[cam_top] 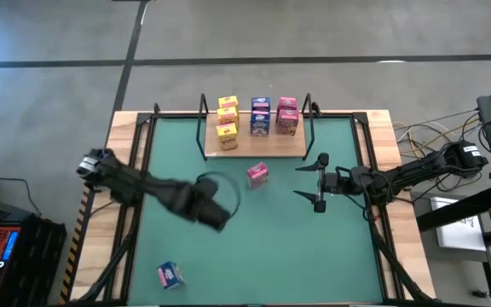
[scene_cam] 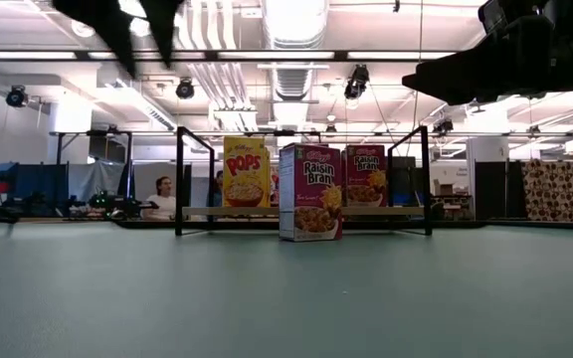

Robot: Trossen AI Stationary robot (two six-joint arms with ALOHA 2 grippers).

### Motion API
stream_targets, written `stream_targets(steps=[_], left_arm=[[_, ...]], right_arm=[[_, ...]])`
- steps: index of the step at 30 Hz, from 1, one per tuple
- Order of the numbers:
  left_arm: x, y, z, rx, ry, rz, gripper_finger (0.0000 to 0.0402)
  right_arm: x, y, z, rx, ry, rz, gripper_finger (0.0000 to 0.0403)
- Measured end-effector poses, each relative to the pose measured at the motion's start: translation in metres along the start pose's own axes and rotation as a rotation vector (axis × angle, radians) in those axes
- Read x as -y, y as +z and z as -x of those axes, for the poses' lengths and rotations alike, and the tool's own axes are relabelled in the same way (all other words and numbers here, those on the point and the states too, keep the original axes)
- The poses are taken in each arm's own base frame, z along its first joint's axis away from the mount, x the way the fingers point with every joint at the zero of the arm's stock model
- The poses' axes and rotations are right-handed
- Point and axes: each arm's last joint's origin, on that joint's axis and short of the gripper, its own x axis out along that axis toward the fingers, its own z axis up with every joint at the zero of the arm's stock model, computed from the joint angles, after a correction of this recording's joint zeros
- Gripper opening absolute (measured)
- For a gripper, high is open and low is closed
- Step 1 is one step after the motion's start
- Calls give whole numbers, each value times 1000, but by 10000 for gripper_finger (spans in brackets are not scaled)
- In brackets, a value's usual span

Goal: Stack cereal on shelf
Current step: Put the blue cereal box on the shelf aligned with the other blue cereal boxes

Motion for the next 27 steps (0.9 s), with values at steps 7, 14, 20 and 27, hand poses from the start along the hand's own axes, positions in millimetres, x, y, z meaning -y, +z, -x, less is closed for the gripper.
stream_targets(steps=[7, 14, 20, 27], left_arm=[[-3, -70, 26, -201, 56, 320, 229], [-3, -130, 48, -331, 55, 605, 259], [2, -149, 45, -455, 139, 607, 282], [7, -160, 39, -494, 182, 607, 292]], right_arm=[[0, 0, 0, 0, 0, 0, 327], [0, 0, 0, 0, 0, 0, 327], [0, 0, 0, 0, 0, 0, 327], [0, 0, 0, 0, 0, 0, 327]])
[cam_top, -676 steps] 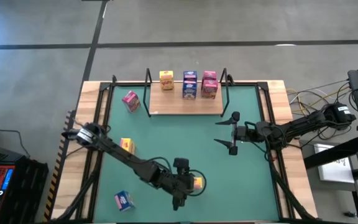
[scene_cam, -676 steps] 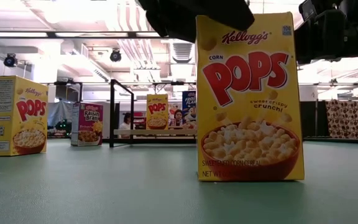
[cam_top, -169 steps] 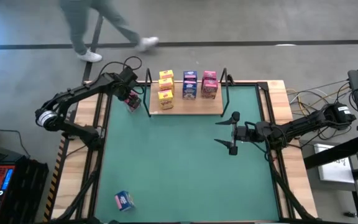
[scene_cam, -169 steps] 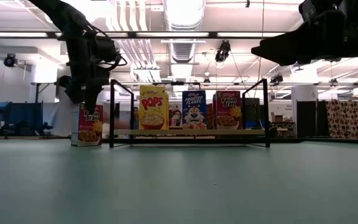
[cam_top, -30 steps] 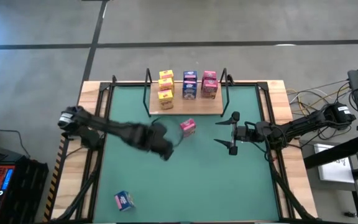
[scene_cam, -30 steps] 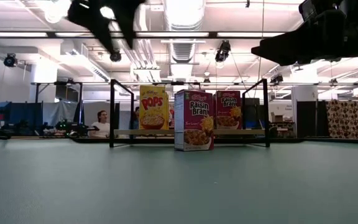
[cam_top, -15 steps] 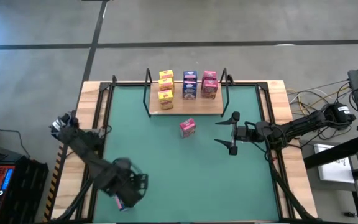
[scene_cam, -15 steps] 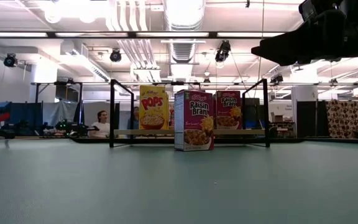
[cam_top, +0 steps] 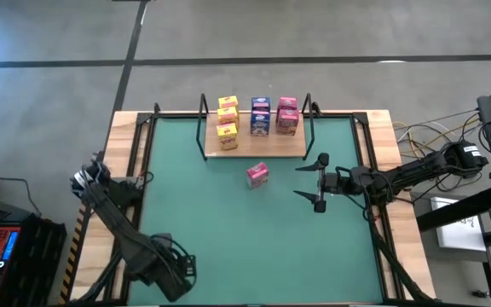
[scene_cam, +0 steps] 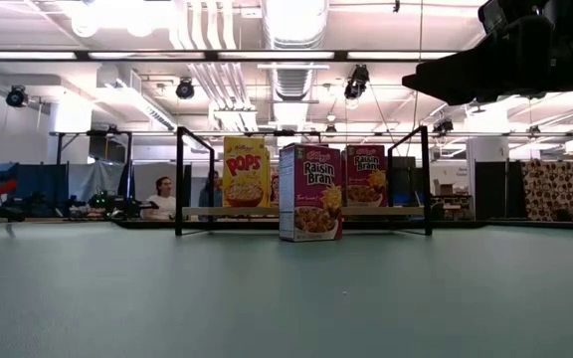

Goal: Stack cereal on shelf
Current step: Put the blue cereal box on the shelf aligned with the other blue cereal boxes

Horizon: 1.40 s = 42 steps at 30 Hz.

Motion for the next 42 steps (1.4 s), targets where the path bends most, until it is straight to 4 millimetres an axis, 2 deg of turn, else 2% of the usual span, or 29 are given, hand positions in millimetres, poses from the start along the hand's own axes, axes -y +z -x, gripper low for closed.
stream_targets(steps=[25, 29, 38, 42], left_arm=[[13, -15, -44, 90, 78, -3, 284], [16, -15, -47, 114, 47, -45, 257], [21, -12, -47, 146, 10, -126, 155], [26, -7, -46, 196, -25, -171, 126]], right_arm=[[0, 0, 0, 0, 0, 0, 327], [0, 0, 0, 0, 0, 0, 327], [0, 0, 0, 1, 0, 0, 327], [0, 0, 0, 0, 0, 0, 327]])
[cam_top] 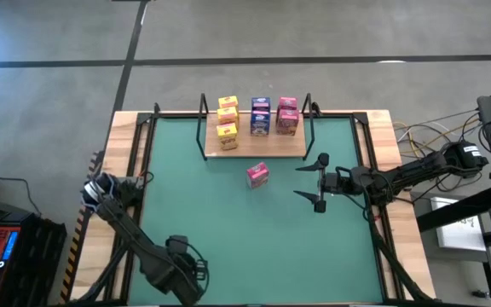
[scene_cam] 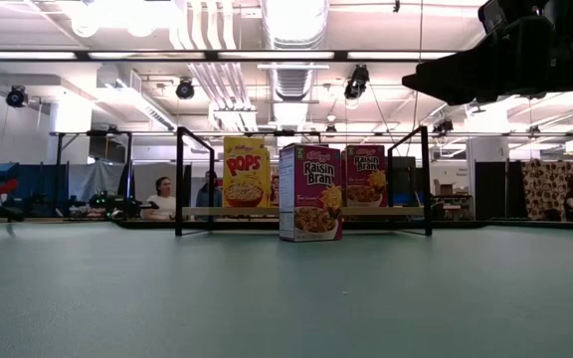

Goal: Stack cereal on shelf
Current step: Put the blue cereal box on the shelf aligned with the other blue cereal boxes

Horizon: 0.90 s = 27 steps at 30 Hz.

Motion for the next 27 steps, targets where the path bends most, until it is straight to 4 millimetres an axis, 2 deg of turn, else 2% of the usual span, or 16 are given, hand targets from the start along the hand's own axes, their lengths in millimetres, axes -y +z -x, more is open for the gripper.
stream_targets(steps=[7, 16, 27], left_arm=[[16, 29, 2, 50, 8, -120, 132], [49, 92, 4, 210, -20, -374, 167], [76, 177, 12, 333, -30, -594, 169]], right_arm=[[0, 0, 0, 0, 0, 0, 327], [0, 0, 0, 0, 0, 0, 327], [0, 0, 0, 0, 0, 0, 327]])
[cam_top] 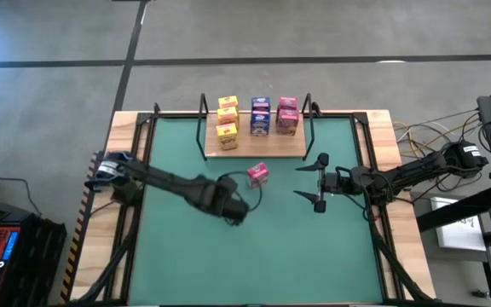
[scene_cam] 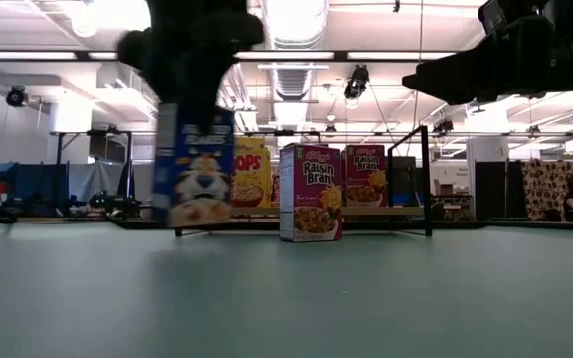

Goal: Stack cereal on shelf
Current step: Put the blue cereal box on the shelf aligned with the other blue cereal boxes

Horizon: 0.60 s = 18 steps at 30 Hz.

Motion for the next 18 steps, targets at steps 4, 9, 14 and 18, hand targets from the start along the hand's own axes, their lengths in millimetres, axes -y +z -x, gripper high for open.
stream_targets(steps=[4, 9, 14, 18], left_arm=[[-9, 25, -8, 34, -14, -61, 169], [-16, 47, -25, 51, -59, -109, 169], [-24, 65, -38, 64, -111, -127, 169], [-29, 79, -42, 101, -134, -130, 169]], right_arm=[[0, 0, 0, 0, 0, 0, 327], [0, 0, 0, 0, 0, 0, 327], [0, 0, 0, 0, 0, 0, 327], [0, 0, 0, 0, 0, 0, 327]])
